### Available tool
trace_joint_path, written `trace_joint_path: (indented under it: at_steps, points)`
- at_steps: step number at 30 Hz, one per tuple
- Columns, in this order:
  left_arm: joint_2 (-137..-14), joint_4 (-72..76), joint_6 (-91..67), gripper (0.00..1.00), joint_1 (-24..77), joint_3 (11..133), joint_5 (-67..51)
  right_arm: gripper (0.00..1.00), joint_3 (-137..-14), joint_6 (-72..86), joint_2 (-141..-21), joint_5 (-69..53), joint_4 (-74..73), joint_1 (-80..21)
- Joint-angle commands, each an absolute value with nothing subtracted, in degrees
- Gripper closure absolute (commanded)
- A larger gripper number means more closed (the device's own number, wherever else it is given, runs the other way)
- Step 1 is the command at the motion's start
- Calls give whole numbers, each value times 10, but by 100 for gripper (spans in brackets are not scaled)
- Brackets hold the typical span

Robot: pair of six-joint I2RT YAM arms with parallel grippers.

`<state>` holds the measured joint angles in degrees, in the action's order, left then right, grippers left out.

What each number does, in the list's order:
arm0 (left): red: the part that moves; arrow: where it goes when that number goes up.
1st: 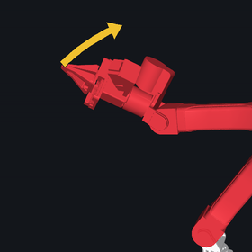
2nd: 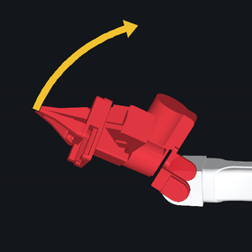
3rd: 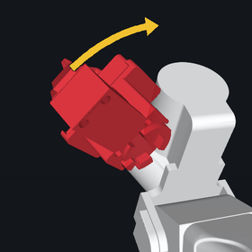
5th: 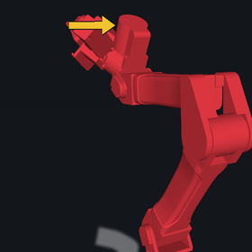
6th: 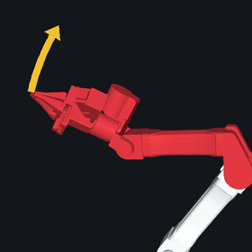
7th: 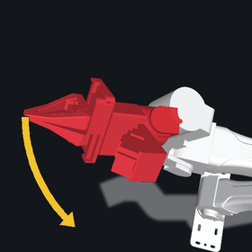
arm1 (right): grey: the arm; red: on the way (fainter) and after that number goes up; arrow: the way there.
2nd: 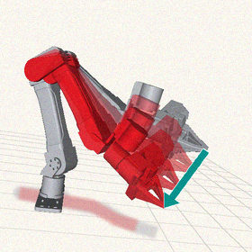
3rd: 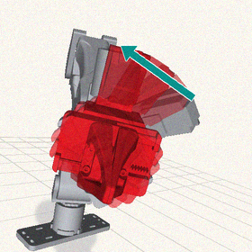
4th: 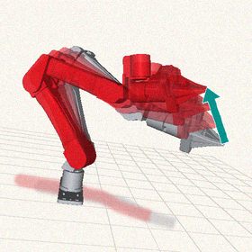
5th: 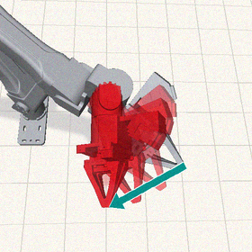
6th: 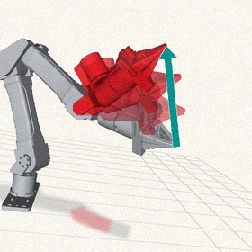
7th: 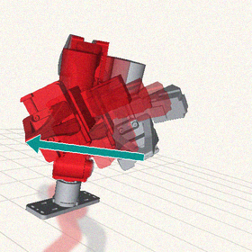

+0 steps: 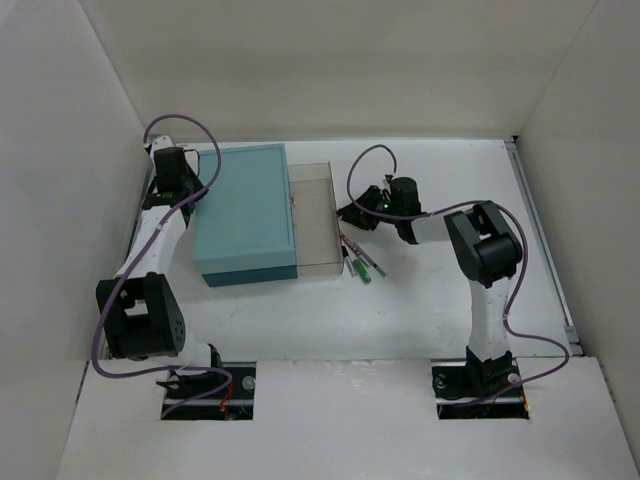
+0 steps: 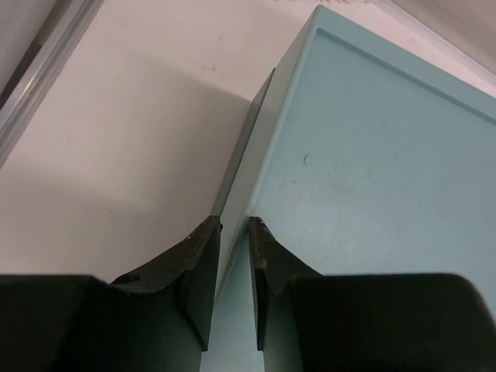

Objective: Organize the makeup

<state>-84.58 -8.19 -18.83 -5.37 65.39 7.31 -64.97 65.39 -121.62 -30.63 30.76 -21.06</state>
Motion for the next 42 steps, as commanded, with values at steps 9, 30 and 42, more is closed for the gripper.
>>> trace_joint_path:
  at_steps: [9,30,42]
  points:
    - [-944,-146,-143,83,-37,692,63,86,-578,628,-1150,-232,288,-197]
    - [-886,-154,-134,0,-30,756,49,20,-635,325,-967,-150,26,-167]
    - [-712,-170,-173,0,-46,659,64,6,-708,60,-1012,-136,-163,-86]
